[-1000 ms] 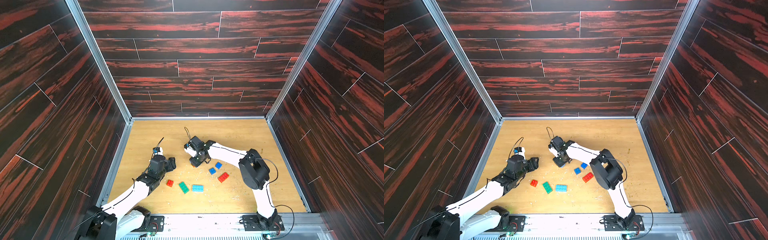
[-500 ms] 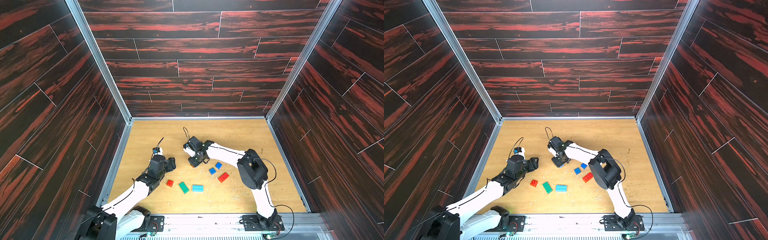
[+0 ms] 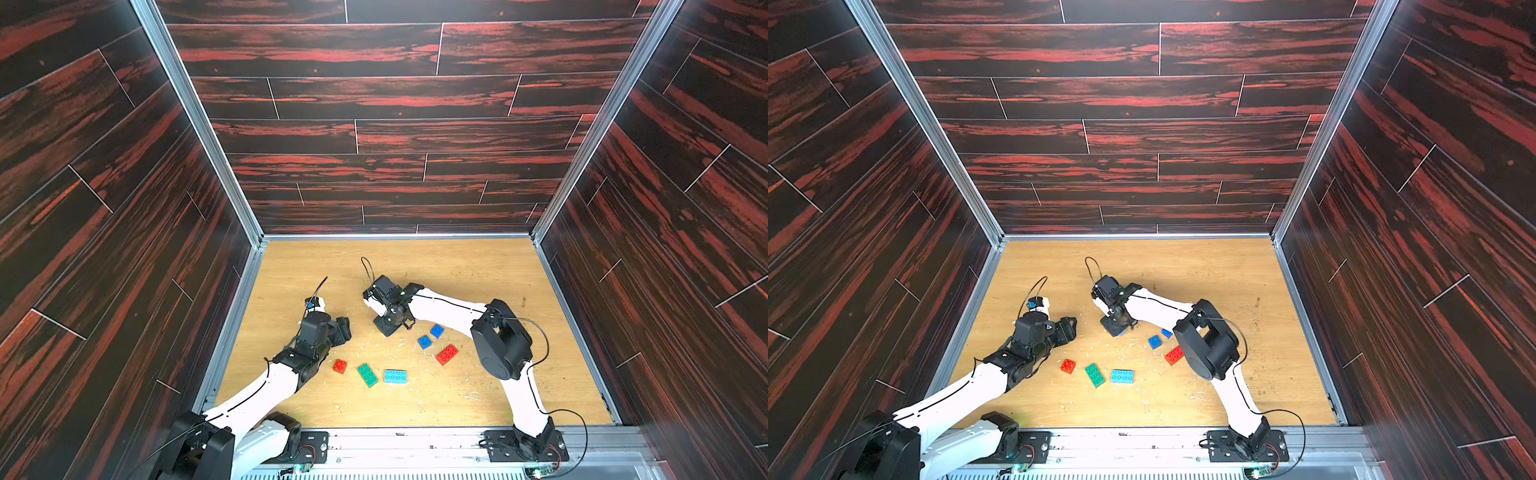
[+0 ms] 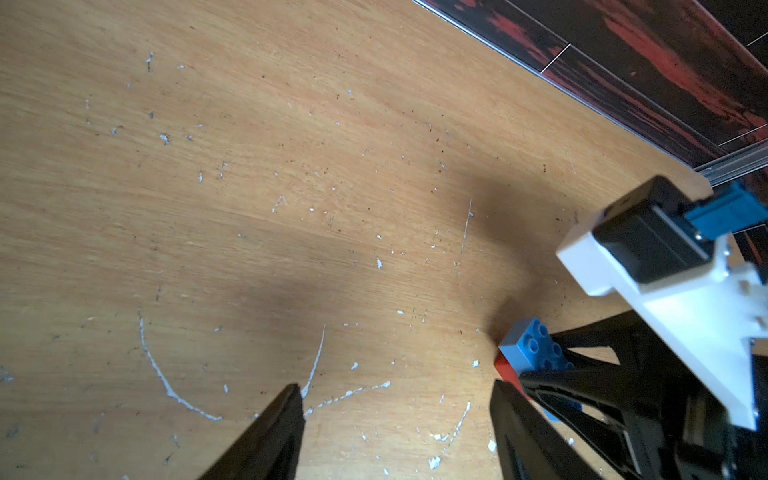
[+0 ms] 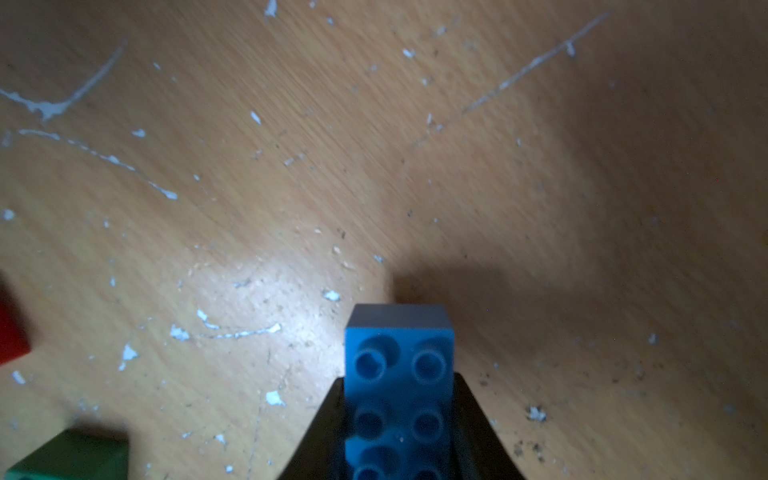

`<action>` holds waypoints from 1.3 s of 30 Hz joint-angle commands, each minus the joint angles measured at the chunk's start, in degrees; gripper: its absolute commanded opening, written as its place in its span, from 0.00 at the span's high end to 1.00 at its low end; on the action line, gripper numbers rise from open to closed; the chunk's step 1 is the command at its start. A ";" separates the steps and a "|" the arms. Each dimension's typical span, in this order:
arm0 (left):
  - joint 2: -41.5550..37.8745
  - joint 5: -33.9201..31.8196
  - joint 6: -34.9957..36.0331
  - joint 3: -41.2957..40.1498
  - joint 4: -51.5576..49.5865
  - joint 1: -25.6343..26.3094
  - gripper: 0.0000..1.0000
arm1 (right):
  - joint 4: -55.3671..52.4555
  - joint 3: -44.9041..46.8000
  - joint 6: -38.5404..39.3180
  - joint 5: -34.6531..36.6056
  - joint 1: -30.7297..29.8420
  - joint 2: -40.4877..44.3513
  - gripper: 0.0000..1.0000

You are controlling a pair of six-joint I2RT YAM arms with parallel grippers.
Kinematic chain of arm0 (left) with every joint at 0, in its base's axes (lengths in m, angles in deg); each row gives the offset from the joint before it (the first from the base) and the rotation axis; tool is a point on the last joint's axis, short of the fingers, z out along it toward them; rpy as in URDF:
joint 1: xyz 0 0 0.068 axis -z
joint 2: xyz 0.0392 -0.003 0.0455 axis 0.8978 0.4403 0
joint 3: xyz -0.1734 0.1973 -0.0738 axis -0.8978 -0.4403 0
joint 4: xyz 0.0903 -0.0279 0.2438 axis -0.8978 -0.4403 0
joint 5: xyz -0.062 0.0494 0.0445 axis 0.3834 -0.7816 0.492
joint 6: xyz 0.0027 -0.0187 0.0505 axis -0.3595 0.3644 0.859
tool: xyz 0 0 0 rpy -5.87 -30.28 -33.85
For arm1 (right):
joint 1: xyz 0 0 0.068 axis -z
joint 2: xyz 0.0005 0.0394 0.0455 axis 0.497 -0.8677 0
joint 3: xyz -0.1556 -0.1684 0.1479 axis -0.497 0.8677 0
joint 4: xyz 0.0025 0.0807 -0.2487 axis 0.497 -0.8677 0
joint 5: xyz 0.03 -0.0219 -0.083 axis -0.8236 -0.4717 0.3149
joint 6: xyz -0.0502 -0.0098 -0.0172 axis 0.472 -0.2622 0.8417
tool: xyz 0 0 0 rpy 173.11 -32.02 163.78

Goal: Assemble a heart with lego
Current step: Assemble the lego brick with the lego brick, then pick up the lego brick from the center of the board.

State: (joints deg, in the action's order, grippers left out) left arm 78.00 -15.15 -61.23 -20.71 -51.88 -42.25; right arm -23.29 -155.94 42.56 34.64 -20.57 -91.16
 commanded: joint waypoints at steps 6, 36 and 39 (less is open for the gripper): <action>-1.42 -0.21 0.33 0.38 -2.24 -0.36 0.25 | -6.89 10.10 0.20 1.40 5.29 -2.93 1.00; -2.74 8.99 1.30 4.50 -3.43 -0.38 0.22 | -0.14 40.23 -44.55 7.42 5.68 36.36 0.17; -0.78 10.10 2.76 6.60 -4.91 -0.36 0.21 | 3.43 44.65 -50.94 7.05 5.66 37.92 0.17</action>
State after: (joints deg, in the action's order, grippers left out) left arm 76.03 -7.89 -60.64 -17.26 -55.72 -42.29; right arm -23.23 -113.86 2.50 43.38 -14.62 -55.03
